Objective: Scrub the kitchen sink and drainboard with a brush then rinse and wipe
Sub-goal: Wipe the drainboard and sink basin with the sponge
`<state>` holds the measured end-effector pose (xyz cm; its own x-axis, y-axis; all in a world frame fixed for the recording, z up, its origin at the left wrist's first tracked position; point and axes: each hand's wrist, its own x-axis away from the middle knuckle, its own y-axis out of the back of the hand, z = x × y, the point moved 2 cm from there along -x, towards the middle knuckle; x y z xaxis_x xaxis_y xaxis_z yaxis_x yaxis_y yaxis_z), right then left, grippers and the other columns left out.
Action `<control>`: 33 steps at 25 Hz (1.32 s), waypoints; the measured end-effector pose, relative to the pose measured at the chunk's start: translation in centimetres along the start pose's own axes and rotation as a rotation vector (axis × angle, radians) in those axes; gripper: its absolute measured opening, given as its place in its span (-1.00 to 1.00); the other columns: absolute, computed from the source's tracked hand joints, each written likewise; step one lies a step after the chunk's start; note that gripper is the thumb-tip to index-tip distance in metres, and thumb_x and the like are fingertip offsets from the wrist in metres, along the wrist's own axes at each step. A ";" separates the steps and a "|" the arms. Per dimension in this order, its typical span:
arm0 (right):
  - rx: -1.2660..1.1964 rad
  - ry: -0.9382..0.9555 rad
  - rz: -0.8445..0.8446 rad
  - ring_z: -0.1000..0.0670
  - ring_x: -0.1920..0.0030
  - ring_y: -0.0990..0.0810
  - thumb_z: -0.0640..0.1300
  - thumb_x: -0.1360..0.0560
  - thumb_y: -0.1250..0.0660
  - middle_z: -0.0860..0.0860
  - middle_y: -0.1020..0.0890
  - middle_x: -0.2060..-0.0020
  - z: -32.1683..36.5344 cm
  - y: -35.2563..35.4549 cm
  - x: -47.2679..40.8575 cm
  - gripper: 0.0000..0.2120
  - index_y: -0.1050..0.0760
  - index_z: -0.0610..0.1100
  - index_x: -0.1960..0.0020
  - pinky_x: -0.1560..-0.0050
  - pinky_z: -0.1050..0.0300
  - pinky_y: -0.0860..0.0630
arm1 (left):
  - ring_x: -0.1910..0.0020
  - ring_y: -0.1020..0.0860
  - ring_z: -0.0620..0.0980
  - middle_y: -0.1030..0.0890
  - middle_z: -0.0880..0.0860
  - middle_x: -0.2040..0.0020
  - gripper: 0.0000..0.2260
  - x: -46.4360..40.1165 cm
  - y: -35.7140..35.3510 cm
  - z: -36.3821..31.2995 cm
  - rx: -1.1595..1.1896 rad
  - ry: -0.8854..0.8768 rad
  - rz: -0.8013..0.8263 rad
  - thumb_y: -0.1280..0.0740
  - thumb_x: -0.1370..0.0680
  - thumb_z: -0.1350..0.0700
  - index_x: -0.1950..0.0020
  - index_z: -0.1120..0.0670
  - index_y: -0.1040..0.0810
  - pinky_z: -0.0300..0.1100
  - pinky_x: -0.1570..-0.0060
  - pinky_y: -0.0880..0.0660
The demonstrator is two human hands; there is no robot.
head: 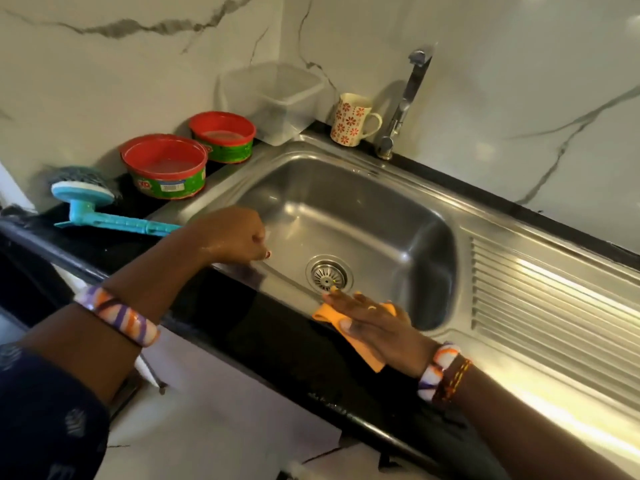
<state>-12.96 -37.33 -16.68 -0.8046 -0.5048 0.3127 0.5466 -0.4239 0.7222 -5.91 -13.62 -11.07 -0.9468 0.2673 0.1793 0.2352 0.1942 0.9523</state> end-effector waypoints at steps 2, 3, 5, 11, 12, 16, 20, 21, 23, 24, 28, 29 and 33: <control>0.054 0.014 0.044 0.11 -0.52 0.10 0.30 -0.42 0.03 0.39 0.01 -0.39 1.1 0.2 -1.8 -0.58 0.05 0.49 -0.25 -0.47 -0.19 0.26 | 0.04 -0.55 -0.02 -0.62 0.01 0.04 -0.85 0.4 1.2 2.1 0.105 0.065 -0.118 -0.31 -0.53 0.06 -0.01 0.06 -0.63 -0.20 0.13 -0.40; 0.115 0.057 0.069 0.08 -0.52 0.14 0.24 -0.46 0.04 0.38 0.07 -0.38 1.7 0.2 -2.7 -0.55 0.06 0.40 -0.32 -0.46 -0.20 0.28 | 0.01 -0.55 0.00 -0.63 0.04 -0.02 -0.84 0.8 1.8 3.1 0.119 0.103 -0.192 -0.30 -0.53 0.09 -0.06 0.05 -0.62 -0.14 0.05 -0.44; 0.229 0.142 0.119 0.05 -0.51 0.22 0.21 -0.51 0.06 0.35 0.20 -0.37 3.4 0.0 -5.1 -0.45 0.12 0.24 -0.46 -0.45 -0.21 0.31 | -0.09 -0.55 0.10 -0.62 0.10 -0.11 -0.79 1.6 2.3 5.6 0.078 0.204 -0.280 -0.28 -0.53 0.13 -0.13 0.06 -0.61 -0.03 -0.11 -0.46; 0.399 0.192 0.045 -0.17 -0.52 0.21 0.17 -0.59 0.07 0.10 0.22 -0.52 8.9 -2.6 -14.4 -0.45 0.16 0.10 -0.52 -0.40 -0.31 0.19 | -0.07 -0.56 0.08 -0.64 0.10 -0.07 -0.76 4.5 0.9 9.5 0.129 0.456 -0.264 -0.27 -0.56 0.03 -0.10 0.10 -0.64 -0.12 -0.07 -0.47; 0.370 0.143 0.023 -0.19 -0.51 0.20 0.15 -0.60 0.08 0.07 0.22 -0.52 9.7 -2.9 -16.1 -0.45 0.15 0.07 -0.52 -0.40 -0.33 0.17 | -0.04 -0.57 0.06 -0.65 0.08 -0.03 -0.78 4.9 0.8 9.8 0.158 0.467 -0.298 -0.28 -0.55 0.04 -0.06 0.10 -0.65 -0.13 -0.04 -0.47; 0.138 -0.108 -0.116 -0.28 -0.49 0.19 0.11 -0.59 0.02 -0.06 0.26 -0.51 12.5 -3.4 -22.0 -0.39 0.19 -0.02 -0.53 -0.35 -0.43 0.09 | 0.09 -0.54 -0.08 -0.64 0.00 0.03 -0.83 6.4 0.5 10.1 0.157 0.488 -0.288 -0.29 -0.55 0.07 -0.04 0.08 -0.64 -0.20 0.04 -0.44; 0.144 -0.071 -0.113 -0.29 -0.49 0.23 0.11 -0.58 0.00 -0.07 0.30 -0.50 12.8 -3.6 -23.3 -0.36 0.23 -0.04 -0.53 -0.34 -0.45 0.08 | -0.11 -0.53 -0.02 -0.58 0.00 -0.10 -0.80 6.4 0.2 9.8 0.047 0.487 -0.195 -0.22 -0.57 0.02 -0.15 -0.01 -0.53 -0.04 -0.12 -0.49; 0.176 0.027 -0.077 -0.26 -0.49 0.25 0.10 -0.59 0.01 -0.06 0.30 -0.50 12.3 -3.3 -22.7 -0.38 0.23 -0.04 -0.53 -0.37 -0.41 0.10 | -0.16 -0.51 0.00 -0.56 0.01 -0.15 -0.78 6.0 0.2 9.5 0.019 0.484 -0.180 -0.21 -0.57 0.02 -0.18 -0.01 -0.51 -0.01 -0.14 -0.49; 0.183 0.260 -0.005 -0.13 -0.51 0.24 0.03 -0.63 0.03 -0.04 0.20 -0.52 11.3 -2.4 -20.7 -0.46 0.12 -0.05 -0.54 -0.47 -0.16 0.18 | -0.21 -0.48 0.04 -0.53 0.04 -0.22 -0.74 5.1 0.3 8.8 -0.042 0.484 -0.125 -0.18 -0.58 0.02 -0.23 0.02 -0.48 0.02 -0.16 -0.48; 0.134 0.339 0.041 -0.06 -0.52 0.17 0.00 -0.64 0.01 -0.01 0.08 -0.53 10.7 -1.9 -19.5 -0.51 0.02 -0.04 -0.53 -0.47 0.01 0.16 | -0.23 -0.47 0.06 -0.52 0.06 -0.23 -0.73 4.5 0.4 8.6 -0.074 0.489 -0.083 -0.17 -0.58 0.03 -0.24 0.06 -0.47 0.01 -0.16 -0.47; -0.209 0.339 -0.106 0.03 -0.34 -0.40 -0.11 -0.51 -0.31 0.06 -0.46 -0.31 8.3 0.8 -16.6 -0.57 -0.37 -0.03 -0.37 -0.22 0.38 -0.26 | -0.13 -0.52 0.08 -0.56 0.09 -0.14 -0.73 3.2 1.0 8.4 -0.127 0.574 -0.014 -0.13 -0.59 0.08 -0.23 0.11 -0.47 -0.02 -0.06 -0.51; -0.306 0.299 -0.255 0.04 -0.20 -0.50 -0.13 -0.46 -0.38 0.05 -0.55 -0.17 8.2 1.4 -16.8 -0.63 -0.46 -0.07 -0.25 -0.12 0.40 -0.35 | -0.08 -0.54 0.09 -0.57 0.09 -0.10 -0.74 3.0 1.1 8.3 -0.131 0.599 -0.064 -0.14 -0.58 0.09 -0.21 0.10 -0.48 -0.03 0.01 -0.53; -0.324 0.542 -0.333 0.15 0.00 -0.51 -0.06 -0.38 -0.37 -0.07 -0.57 -0.04 10.9 0.6 -17.9 -0.70 -0.50 -0.17 -0.06 -0.03 0.47 -0.33 | -0.08 -0.56 0.14 -0.56 0.06 -0.21 -0.74 2.0 2.6 7.8 -0.219 0.539 -0.511 -0.19 -0.58 0.12 -0.25 0.03 -0.47 -0.04 0.15 -0.54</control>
<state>-0.80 -20.34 -15.14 -0.7584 -0.5764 -0.3044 0.4008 -0.7806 0.4796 -5.47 -5.26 -10.20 -0.9155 -0.3122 -0.2538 -0.2554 -0.0364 0.9662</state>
